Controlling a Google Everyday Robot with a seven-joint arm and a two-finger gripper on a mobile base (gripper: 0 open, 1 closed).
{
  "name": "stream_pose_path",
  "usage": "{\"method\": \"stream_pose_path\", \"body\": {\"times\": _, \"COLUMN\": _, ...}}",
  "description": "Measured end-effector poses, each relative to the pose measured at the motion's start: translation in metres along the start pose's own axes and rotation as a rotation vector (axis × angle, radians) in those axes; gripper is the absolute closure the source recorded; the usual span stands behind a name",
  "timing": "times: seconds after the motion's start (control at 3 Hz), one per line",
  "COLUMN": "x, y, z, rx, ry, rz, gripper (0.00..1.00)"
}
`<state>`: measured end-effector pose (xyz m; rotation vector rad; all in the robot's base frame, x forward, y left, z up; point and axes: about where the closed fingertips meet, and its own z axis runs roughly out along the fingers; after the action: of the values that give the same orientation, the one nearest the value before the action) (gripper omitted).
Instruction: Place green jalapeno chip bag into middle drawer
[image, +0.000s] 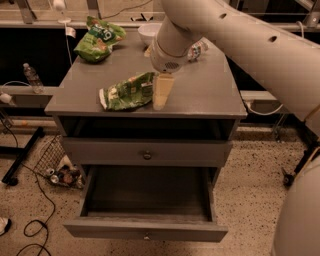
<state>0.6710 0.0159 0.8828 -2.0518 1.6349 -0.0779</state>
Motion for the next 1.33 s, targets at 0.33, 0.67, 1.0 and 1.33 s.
{"method": "stream_pose_path", "body": {"times": 0.33, "x": 0.0, "y": -0.006, "z": 0.019, "rx": -0.021, "ry": -0.006, "rz": -0.006, "gripper": 0.16}}
{"method": "stream_pose_path", "body": {"times": 0.67, "x": 0.0, "y": -0.009, "z": 0.03, "rx": -0.031, "ry": -0.019, "rz": -0.004, "gripper": 0.39}}
{"method": "stream_pose_path", "body": {"times": 1.0, "x": 0.004, "y": -0.009, "z": 0.023, "rx": -0.021, "ry": -0.025, "rz": -0.001, "gripper": 0.61}}
{"method": "stream_pose_path", "body": {"times": 1.33, "x": 0.011, "y": 0.0, "z": -0.01, "rx": 0.002, "ry": -0.027, "rz": 0.025, "gripper": 0.85}}
